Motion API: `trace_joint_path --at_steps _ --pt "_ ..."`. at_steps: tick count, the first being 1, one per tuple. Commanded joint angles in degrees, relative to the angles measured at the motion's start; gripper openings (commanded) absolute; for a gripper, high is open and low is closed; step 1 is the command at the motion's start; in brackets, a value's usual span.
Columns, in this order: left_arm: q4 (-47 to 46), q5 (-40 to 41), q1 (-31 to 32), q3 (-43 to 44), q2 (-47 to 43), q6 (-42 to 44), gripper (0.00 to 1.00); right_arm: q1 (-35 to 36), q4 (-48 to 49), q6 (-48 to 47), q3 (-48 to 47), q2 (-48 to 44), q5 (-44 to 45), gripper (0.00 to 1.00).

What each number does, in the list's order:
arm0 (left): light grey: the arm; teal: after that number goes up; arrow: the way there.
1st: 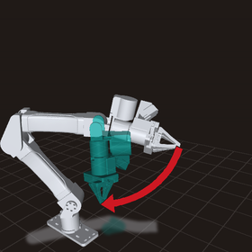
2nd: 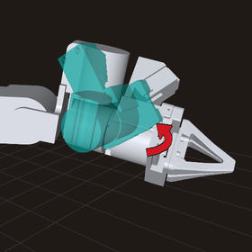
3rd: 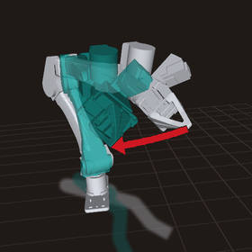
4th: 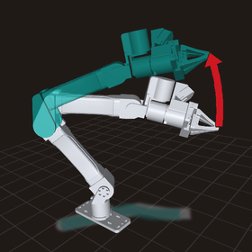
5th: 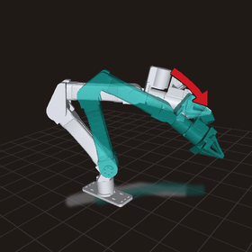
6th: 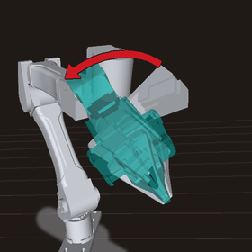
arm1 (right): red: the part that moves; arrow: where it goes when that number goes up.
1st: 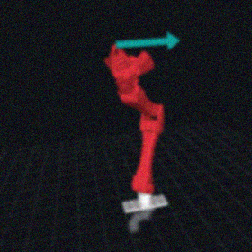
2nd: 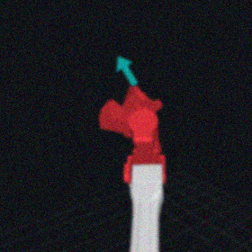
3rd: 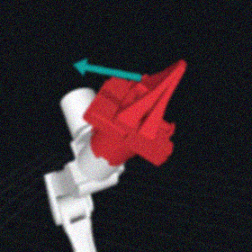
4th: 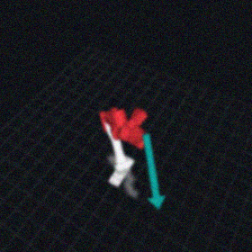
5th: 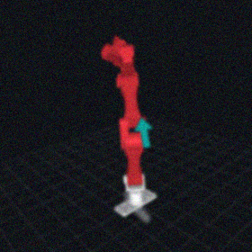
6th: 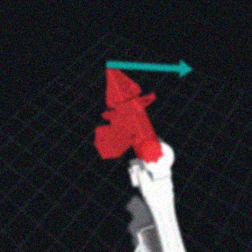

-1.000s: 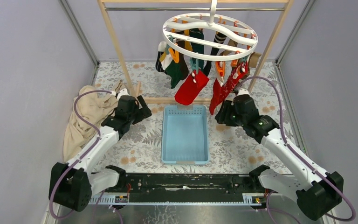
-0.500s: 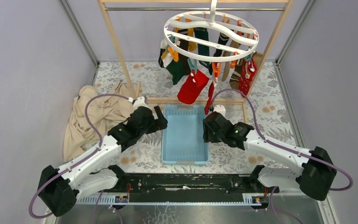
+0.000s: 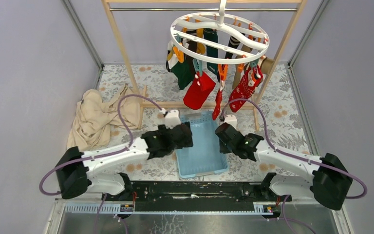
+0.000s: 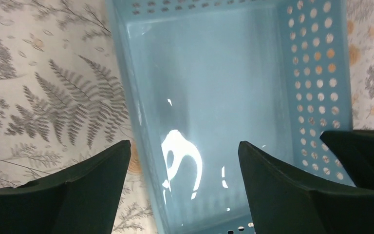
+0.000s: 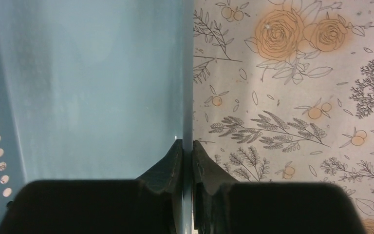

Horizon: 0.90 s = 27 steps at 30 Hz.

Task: Remove the socks clipped to the hanger
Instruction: Adjust the bin at the center of the board.

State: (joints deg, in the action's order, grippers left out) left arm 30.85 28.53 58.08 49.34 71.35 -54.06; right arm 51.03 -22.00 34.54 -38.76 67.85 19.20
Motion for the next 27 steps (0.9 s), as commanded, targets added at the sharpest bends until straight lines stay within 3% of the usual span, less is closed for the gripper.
trace_joint_path --at_steps 1,4,11,15,20,24,27 --pt "7.1 8.8 6.8 3.9 5.4 -9.6 0.88 0.4 -1.3 -0.8 2.6 -5.4 0.8 0.09" --pt "10.3 10.5 9.8 6.1 8.0 -13.3 0.88 0.4 -1.0 0.7 3.9 -8.1 1.1 0.07" --pt "11.1 11.6 10.0 6.9 9.2 -15.0 0.88 0.4 -5.1 3.1 1.8 -8.6 3.3 0.01" --pt "10.4 12.8 9.4 7.9 9.9 -13.6 0.88 0.4 -7.0 6.2 1.8 -11.2 4.5 0.00" --pt "2.5 9.1 5.3 6.4 9.1 -6.0 0.89 0.4 -7.8 10.5 3.2 -13.2 6.9 0.00" --pt "1.0 7.1 2.7 7.3 7.5 0.1 0.89 0.4 -8.0 11.2 0.9 -9.3 3.7 0.09" --pt "1.0 6.6 2.4 8.6 4.8 3.8 0.98 0.8 -8.8 11.2 -0.4 -6.4 1.7 0.34"
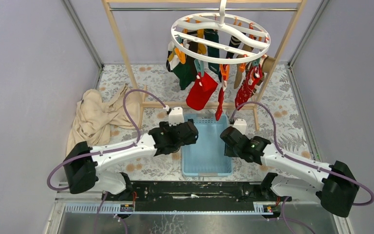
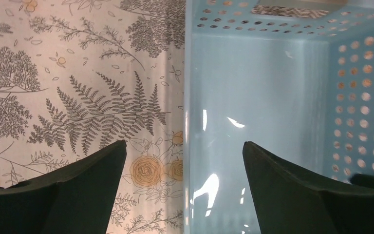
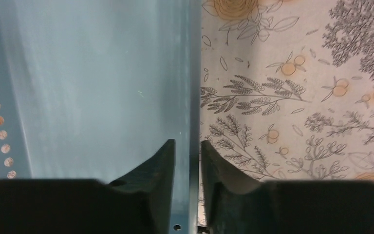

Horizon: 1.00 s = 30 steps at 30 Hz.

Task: Remove the socks clipped to the hanger
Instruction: Adjust the bin at the center of the board, then remove the sock from the hanger.

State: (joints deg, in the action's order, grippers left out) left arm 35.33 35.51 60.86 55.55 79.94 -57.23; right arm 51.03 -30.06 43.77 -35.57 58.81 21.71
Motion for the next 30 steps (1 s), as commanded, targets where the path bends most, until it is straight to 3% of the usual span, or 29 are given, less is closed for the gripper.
trace_joint_path --at_steps 1,3,8,14,18,25,30 --pt "-3.5 -0.6 -0.4 2.7 -4.9 7.9 0.99 0.9 -1.5 2.0 -4.2 2.8 -0.5 0.41" --pt "-4.2 -1.5 -0.5 2.9 -7.5 10.1 0.99 1.0 -2.7 0.8 -5.7 1.7 0.1 0.51" --pt "-5.1 -7.0 -3.1 5.2 -12.9 13.2 0.99 1.0 -7.1 -5.0 -13.9 -2.3 0.8 0.61" --pt "-4.7 -9.8 -3.6 7.9 -17.3 15.9 0.99 1.0 -8.7 -12.8 -24.8 -4.7 0.0 0.64" --pt "-8.1 -10.9 -3.7 7.0 -18.9 17.3 0.99 1.0 -8.8 -17.1 -29.7 -3.2 3.9 0.64" --pt "-20.9 -17.4 -3.7 5.3 -20.1 17.8 0.99 1.0 5.2 -24.4 -22.5 -11.9 10.0 0.72" --pt "-20.4 -15.0 -3.6 9.7 -17.2 22.2 0.99 1.0 12.2 -28.3 -18.6 -14.0 7.9 0.71"
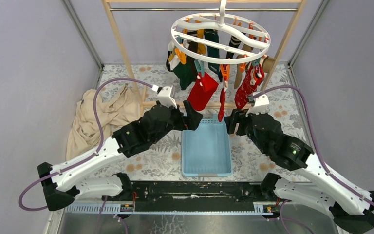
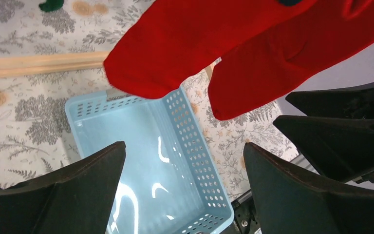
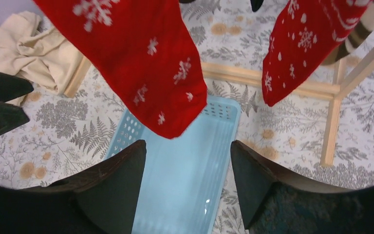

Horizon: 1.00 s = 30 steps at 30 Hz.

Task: Remove the socks clipped to the hanger
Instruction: Remove the sock from the hanger.

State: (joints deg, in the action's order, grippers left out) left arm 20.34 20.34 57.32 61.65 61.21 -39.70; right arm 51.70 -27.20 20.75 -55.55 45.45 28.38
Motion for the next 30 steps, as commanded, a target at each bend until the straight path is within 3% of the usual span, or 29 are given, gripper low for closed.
trace_joint_path --at_steps 1,10,20,25,30 --pt "-5.6 1.2 0.0 4.1 2.1 5.7 0.99 0.3 9.9 -5.5 1.4 -0.3 0.5 0.71" --pt "-9.5 5.1 0.3 4.1 4.0 7.7 0.99 0.3 18.1 -7.6 6.2 -0.4 -3.9 0.67" --pt "-7.7 4.2 2.9 12.1 3.2 7.5 0.99 0.3 39.3 -10.5 18.0 -1.0 -2.5 0.66" --pt "-6.7 3.8 3.3 13.7 3.1 6.8 0.99 0.4 42.6 -9.4 19.5 -0.8 -4.8 0.67" --pt "-6.6 4.2 3.8 13.5 3.2 6.5 0.99 0.3 43.9 -8.5 20.9 -1.6 -1.9 0.72"
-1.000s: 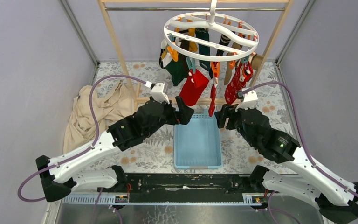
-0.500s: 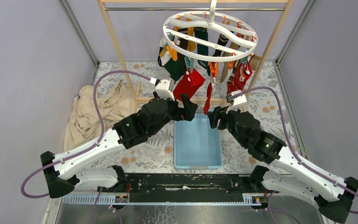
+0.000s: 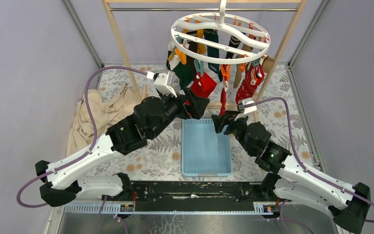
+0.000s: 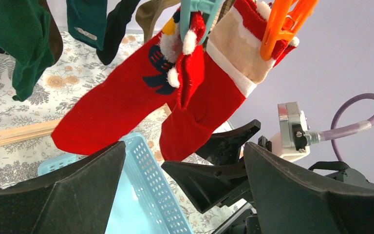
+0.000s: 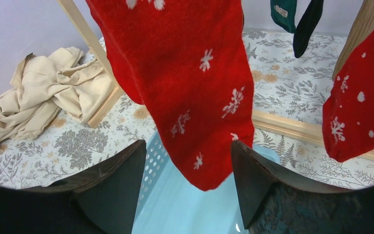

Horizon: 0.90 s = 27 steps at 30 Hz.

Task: Remove the socks clipped to the hanger
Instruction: Remove the sock from the hanger.

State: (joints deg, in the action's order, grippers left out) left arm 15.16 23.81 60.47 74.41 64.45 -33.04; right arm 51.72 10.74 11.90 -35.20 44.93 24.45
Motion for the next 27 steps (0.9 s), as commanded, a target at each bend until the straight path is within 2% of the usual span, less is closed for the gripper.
trace_joint_path --at_steps 1,4,9,12,15,22,25,27 --pt "-1.4 0.8 0.7 0.7 0.1 -0.1 0.99 0.3 6.0 0.2 0.4 -0.7 3.0 0.72" --pt "-0.6 0.8 1.3 1.8 1.1 -0.3 0.99 0.3 6.7 -0.1 -0.1 1.2 5.6 0.71" --pt "-0.3 1.4 3.2 3.6 2.5 0.1 0.99 0.3 8.5 -1.1 -1.2 4.8 11.4 0.61" --pt "0.2 2.0 4.3 4.9 3.3 0.1 0.99 0.3 10.3 -2.7 -1.6 6.3 12.1 0.50" --pt "1.2 2.4 4.9 6.2 4.1 0.0 0.99 0.3 10.1 -3.1 -2.5 6.8 12.2 0.30" --pt "2.3 3.1 5.8 9.2 6.1 -0.4 0.99 0.3 8.6 -3.7 -3.0 5.9 10.1 0.13" --pt "3.3 4.0 6.7 12.8 8.1 -0.2 0.98 0.3 6.3 -3.4 -3.3 4.9 10.0 0.00" --pt "3.5 4.6 7.3 14.9 9.5 0.1 0.98 0.3 5.2 -3.4 -3.4 4.1 9.8 0.00"
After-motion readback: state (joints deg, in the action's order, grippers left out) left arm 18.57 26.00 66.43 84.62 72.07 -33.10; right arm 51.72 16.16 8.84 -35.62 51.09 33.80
